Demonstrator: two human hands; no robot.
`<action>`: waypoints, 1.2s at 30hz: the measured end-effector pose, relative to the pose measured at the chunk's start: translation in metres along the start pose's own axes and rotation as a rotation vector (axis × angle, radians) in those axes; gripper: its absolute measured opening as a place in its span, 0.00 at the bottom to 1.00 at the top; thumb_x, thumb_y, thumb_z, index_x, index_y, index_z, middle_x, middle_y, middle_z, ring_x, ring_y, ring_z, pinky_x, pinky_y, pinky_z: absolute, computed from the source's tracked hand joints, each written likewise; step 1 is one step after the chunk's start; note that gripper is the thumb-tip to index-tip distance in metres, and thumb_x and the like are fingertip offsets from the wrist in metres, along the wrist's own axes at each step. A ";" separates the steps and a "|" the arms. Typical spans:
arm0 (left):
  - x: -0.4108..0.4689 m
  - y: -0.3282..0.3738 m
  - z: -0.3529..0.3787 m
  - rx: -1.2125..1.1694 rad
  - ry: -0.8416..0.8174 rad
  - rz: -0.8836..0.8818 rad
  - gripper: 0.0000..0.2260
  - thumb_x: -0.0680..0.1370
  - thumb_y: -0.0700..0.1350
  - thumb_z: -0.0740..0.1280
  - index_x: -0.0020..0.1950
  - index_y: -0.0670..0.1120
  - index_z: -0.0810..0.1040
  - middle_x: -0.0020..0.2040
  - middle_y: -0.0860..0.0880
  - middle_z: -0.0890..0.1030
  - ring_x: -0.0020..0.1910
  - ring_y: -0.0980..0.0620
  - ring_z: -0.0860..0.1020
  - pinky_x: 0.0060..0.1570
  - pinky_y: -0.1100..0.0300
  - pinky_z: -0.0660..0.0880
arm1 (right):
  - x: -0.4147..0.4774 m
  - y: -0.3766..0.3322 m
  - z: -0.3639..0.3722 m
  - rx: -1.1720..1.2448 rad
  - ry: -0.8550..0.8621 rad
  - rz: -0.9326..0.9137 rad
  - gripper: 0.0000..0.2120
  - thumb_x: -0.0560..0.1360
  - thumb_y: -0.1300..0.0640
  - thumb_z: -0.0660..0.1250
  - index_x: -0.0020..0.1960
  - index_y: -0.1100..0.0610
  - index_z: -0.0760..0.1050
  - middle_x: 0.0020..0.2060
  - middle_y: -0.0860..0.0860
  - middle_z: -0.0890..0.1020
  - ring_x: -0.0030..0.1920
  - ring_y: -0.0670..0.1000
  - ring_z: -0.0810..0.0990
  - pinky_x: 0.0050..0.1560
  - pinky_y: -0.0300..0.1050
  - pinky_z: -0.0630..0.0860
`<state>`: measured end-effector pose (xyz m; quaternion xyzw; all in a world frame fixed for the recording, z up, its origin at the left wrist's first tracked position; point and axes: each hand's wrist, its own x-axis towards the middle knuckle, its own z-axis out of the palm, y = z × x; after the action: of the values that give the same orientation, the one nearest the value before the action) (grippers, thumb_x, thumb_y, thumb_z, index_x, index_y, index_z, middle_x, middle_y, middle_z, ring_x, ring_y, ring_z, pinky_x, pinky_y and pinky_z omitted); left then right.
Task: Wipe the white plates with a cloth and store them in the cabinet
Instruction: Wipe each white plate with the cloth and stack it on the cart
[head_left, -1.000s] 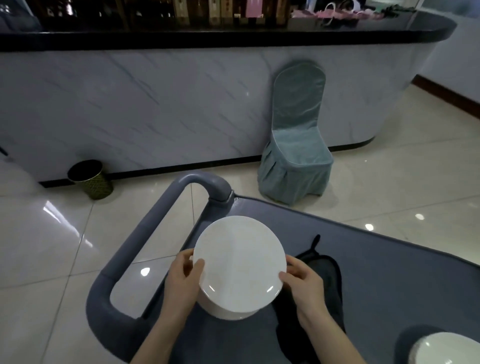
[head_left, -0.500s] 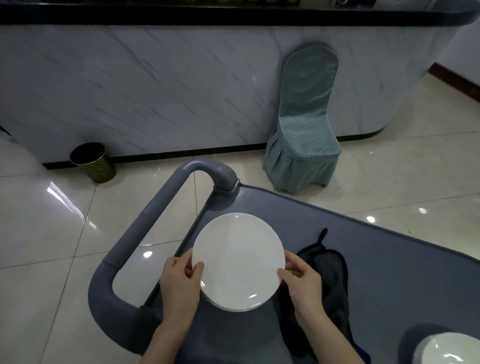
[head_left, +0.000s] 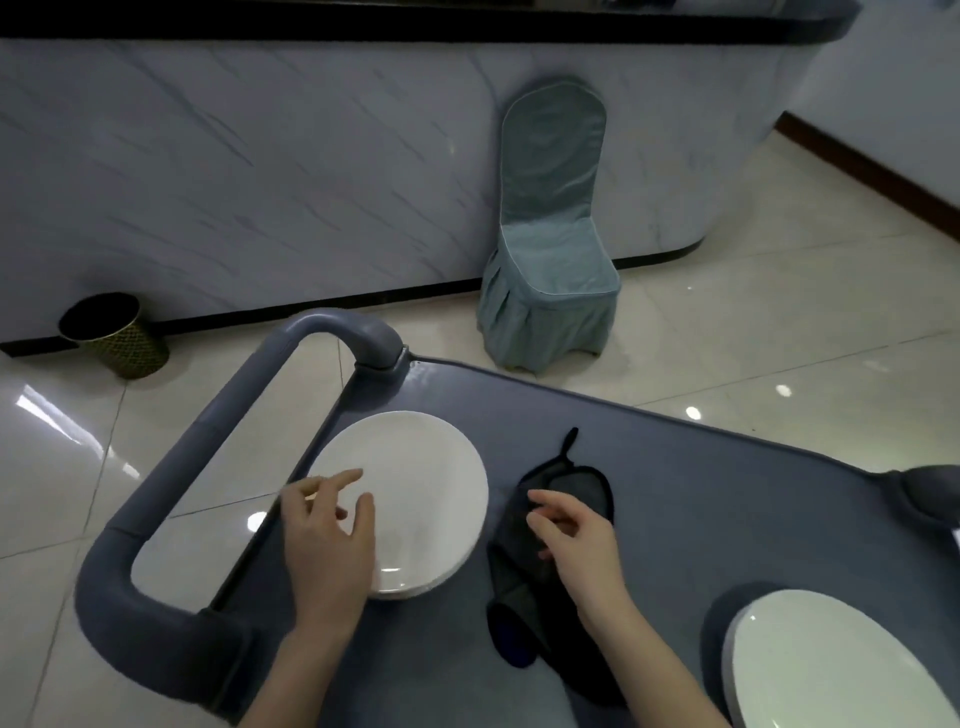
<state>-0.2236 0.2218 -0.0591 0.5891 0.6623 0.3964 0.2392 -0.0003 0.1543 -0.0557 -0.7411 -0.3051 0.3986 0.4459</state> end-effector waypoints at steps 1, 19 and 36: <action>-0.006 0.009 0.010 -0.009 -0.024 0.039 0.12 0.76 0.38 0.70 0.58 0.48 0.81 0.54 0.51 0.68 0.43 0.53 0.73 0.46 0.59 0.71 | -0.004 0.001 -0.014 -0.071 0.014 -0.058 0.11 0.77 0.62 0.70 0.54 0.48 0.82 0.45 0.47 0.83 0.43 0.42 0.81 0.42 0.33 0.77; -0.205 0.144 0.187 0.095 -0.978 0.479 0.26 0.74 0.49 0.72 0.70 0.51 0.70 0.57 0.55 0.68 0.60 0.54 0.71 0.56 0.63 0.69 | -0.101 0.111 -0.301 -0.794 0.245 0.109 0.26 0.76 0.48 0.70 0.72 0.48 0.69 0.59 0.48 0.70 0.62 0.51 0.71 0.57 0.43 0.74; -0.236 0.147 0.196 0.114 -0.876 0.160 0.21 0.72 0.44 0.73 0.64 0.51 0.75 0.53 0.50 0.77 0.50 0.51 0.75 0.50 0.55 0.71 | -0.111 0.148 -0.333 -0.317 0.310 0.273 0.29 0.69 0.60 0.75 0.67 0.49 0.73 0.47 0.53 0.79 0.52 0.54 0.78 0.47 0.40 0.69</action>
<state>0.0620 0.0391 -0.0884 0.7628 0.4719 0.0897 0.4329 0.2461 -0.1357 -0.0597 -0.8883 -0.1887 0.2840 0.3077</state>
